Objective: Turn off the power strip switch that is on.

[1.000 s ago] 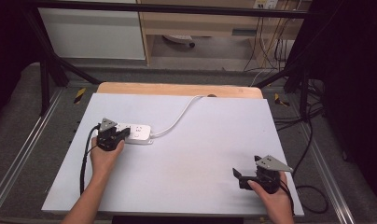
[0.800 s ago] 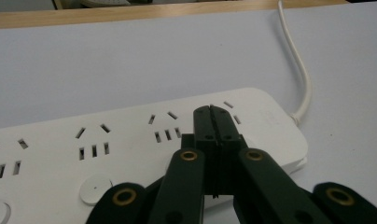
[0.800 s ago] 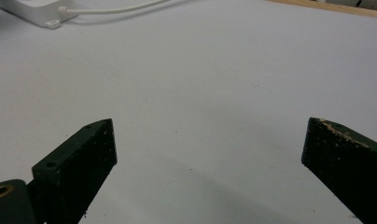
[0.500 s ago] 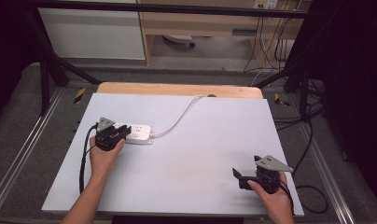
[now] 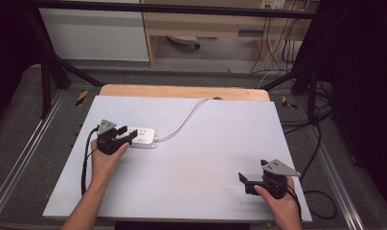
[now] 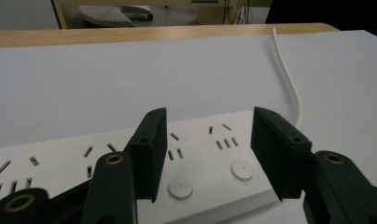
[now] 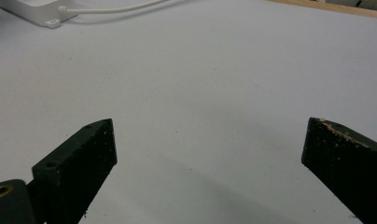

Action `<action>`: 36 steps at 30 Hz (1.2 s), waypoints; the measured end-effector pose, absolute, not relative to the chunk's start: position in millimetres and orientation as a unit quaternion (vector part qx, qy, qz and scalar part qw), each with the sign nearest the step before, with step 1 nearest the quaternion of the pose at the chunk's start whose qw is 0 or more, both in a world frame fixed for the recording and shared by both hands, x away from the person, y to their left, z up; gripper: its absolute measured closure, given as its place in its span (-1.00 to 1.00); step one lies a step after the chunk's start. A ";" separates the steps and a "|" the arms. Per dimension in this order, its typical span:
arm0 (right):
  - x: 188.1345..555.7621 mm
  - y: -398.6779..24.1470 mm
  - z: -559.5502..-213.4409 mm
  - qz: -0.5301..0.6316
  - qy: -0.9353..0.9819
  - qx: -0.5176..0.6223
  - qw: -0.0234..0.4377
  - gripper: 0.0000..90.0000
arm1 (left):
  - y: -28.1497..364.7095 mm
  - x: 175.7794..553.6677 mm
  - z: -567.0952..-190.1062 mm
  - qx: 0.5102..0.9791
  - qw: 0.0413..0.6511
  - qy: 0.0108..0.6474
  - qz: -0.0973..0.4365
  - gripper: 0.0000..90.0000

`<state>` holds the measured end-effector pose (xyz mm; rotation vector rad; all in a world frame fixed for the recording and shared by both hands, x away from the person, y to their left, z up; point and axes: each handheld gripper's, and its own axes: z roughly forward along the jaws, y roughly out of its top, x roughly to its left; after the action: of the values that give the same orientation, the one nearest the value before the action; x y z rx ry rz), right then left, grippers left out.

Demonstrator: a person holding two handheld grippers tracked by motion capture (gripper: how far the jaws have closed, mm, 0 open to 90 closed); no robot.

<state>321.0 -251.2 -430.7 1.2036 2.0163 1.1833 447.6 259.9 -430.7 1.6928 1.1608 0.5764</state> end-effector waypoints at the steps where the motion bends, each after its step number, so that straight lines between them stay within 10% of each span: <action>1: 321.0 -251.2 -430.7 0.435 0.742 0.443 0.253 -0.91 | 259.7 447.5 -430.5 0.694 0.485 0.477 0.238 0.00; 13: 321.0 -251.2 -430.8 0.434 0.742 0.443 0.253 -0.92 | 257.0 445.8 -424.5 0.681 0.498 0.477 0.247 -0.84; 36: 322.0 -251.1 -430.9 0.433 0.743 0.443 0.253 -0.92 | 263.4 396.5 -379.3 0.676 0.526 0.458 0.237 -0.85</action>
<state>322.0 -251.1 -430.9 1.2046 2.0189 1.1778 396.5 263.4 -379.3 1.6170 1.0942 0.5657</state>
